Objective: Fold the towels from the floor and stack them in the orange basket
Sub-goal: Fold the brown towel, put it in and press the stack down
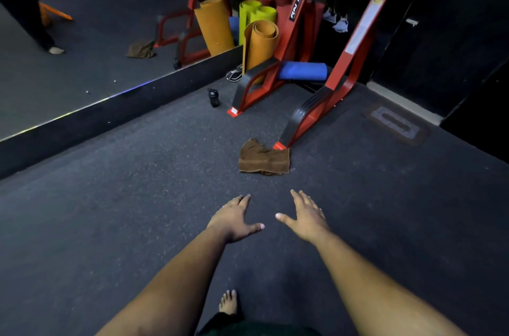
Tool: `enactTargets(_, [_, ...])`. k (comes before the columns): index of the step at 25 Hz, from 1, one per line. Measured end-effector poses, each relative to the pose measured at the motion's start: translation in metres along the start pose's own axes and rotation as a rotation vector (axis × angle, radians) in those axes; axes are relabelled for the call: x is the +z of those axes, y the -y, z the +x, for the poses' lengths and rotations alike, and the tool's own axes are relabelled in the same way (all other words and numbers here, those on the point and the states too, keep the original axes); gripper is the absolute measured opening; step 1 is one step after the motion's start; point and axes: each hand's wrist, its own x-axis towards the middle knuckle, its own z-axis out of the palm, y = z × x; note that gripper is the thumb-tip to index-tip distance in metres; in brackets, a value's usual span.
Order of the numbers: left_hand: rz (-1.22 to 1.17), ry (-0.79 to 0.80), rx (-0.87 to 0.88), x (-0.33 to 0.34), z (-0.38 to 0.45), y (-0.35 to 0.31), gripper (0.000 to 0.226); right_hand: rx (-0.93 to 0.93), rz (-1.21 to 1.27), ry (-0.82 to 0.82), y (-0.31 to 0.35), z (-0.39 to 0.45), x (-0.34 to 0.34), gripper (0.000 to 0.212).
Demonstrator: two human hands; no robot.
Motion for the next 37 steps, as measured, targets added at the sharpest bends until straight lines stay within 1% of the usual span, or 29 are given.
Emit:
enactTargets(5, [0.011, 0.04, 0.011, -0.061, 0.085, 0.024, 0.108, 0.025, 0.037, -0.008, 0.028, 0.087, -0.024, 0.097])
enactTargets(8, [0.035, 0.068, 0.007, -0.087, 0.14, 0.032, 0.108, 0.027, 0.057, 0.024, 0.031, 0.149, -0.033, 0.098])
enactTargets(12, [0.034, 0.082, -0.041, -0.119, 0.223, 0.034, 0.108, -0.007, 0.059, 0.055, 0.026, 0.246, -0.054, 0.098])
enactTargets(17, [-0.013, 0.117, -0.095, -0.151, 0.305, 0.038, 0.108, -0.018, 0.041, 0.119, 0.026, 0.347, -0.08, 0.096])
enactTargets(22, [-0.062, 0.201, -0.135, -0.163, 0.394, 0.063, 0.108, -0.001, 0.046, 0.204, 0.029, 0.432, -0.077, 0.096])
enactTargets(26, [-0.076, 0.315, -0.135, -0.158, 0.487, 0.106, 0.107, 0.108, 0.034, 0.252, 0.029, 0.507, -0.051, 0.092])
enactTargets(31, [0.02, 0.466, -0.146, -0.125, 0.597, 0.163, 0.107, 0.229, 0.1, 0.296, 0.029, 0.607, 0.009, 0.086])
enactTargets(34, [-0.022, 0.528, -0.179, -0.077, 0.676, 0.197, 0.108, 0.303, 0.123, 0.357, 0.009, 0.685, 0.068, 0.087])
enactTargets(37, [-0.038, 0.566, -0.199, -0.003, 0.756, 0.237, 0.108, 0.323, 0.087, 0.417, -0.032, 0.759, 0.145, 0.085])
